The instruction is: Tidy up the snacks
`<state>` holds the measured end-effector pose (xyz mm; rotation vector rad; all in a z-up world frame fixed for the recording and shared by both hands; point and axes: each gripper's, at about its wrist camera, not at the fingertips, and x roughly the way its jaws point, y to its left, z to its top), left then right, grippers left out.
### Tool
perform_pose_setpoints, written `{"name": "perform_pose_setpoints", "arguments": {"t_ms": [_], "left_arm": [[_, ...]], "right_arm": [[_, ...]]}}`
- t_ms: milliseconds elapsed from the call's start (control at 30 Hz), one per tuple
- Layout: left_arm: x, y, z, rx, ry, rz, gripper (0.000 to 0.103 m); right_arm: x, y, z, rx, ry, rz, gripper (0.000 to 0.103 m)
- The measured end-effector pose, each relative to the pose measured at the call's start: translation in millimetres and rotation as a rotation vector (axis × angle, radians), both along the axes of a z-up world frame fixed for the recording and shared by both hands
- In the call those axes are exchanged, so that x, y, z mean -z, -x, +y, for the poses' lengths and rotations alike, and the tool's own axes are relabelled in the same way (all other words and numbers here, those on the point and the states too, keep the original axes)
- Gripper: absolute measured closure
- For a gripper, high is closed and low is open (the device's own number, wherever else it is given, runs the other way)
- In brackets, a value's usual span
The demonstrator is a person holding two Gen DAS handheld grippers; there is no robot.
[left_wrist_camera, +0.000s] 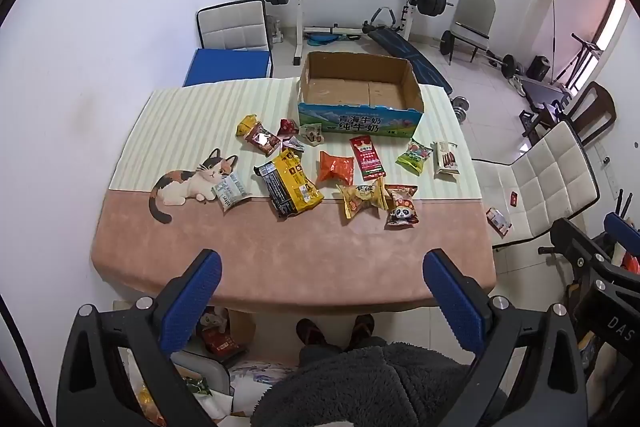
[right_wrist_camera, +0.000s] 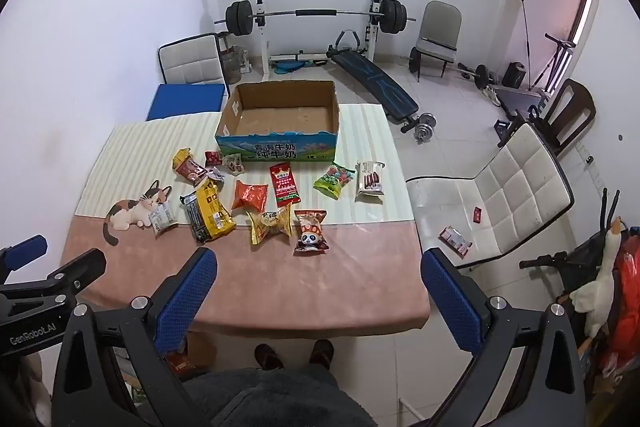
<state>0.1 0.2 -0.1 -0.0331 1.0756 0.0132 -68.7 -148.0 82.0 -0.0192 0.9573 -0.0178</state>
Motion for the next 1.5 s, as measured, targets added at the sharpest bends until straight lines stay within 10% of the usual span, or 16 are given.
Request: {"name": "perform_pose_setpoints", "arguments": {"t_ms": [1500], "left_arm": [[5,-2,-3,0.001,-0.004,-0.005,0.000]], "right_arm": [[13,-10,9,0.002,-0.008,0.004,0.000]]}}
